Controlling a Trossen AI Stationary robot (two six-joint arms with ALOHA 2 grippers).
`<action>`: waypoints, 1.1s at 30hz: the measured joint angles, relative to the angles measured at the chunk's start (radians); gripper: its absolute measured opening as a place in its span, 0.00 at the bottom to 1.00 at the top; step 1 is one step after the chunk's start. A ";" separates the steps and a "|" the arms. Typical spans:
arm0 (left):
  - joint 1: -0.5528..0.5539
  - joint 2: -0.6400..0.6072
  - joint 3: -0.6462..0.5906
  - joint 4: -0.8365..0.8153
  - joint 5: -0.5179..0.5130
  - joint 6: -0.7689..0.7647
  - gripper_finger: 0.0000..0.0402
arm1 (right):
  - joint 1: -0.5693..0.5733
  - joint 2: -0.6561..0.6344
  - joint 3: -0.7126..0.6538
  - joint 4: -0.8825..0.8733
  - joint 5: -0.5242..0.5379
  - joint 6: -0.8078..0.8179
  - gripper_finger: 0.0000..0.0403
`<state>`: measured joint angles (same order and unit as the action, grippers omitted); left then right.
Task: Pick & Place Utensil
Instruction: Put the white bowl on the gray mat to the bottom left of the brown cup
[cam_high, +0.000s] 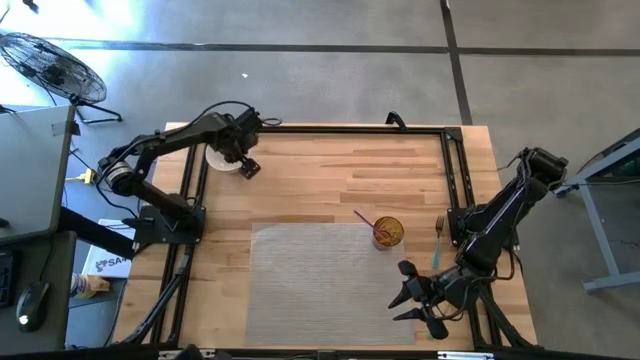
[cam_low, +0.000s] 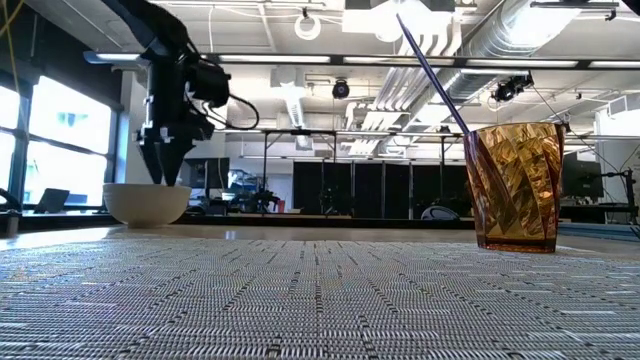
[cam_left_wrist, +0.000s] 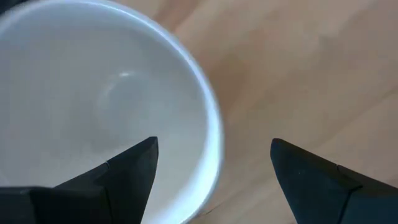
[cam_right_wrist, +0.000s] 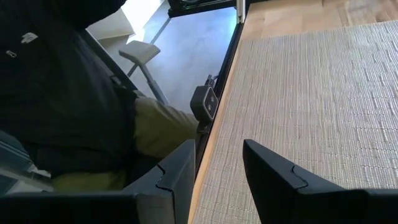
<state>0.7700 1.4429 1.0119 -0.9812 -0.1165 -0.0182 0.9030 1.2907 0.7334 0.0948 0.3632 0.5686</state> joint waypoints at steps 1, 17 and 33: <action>0.003 0.000 -0.011 0.007 0.017 0.018 0.76 | 0.000 0.000 0.000 0.000 0.000 0.000 0.32; 0.002 0.000 -0.023 0.039 0.035 0.041 0.76 | 0.000 0.000 0.000 0.000 0.000 0.000 0.32; 0.002 -0.001 -0.098 0.054 0.028 0.067 0.45 | 0.000 0.000 0.000 0.000 0.000 0.000 0.32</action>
<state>0.7723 1.4422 0.9138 -0.9270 -0.0880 0.0486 0.9028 1.2907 0.7334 0.0948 0.3634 0.5686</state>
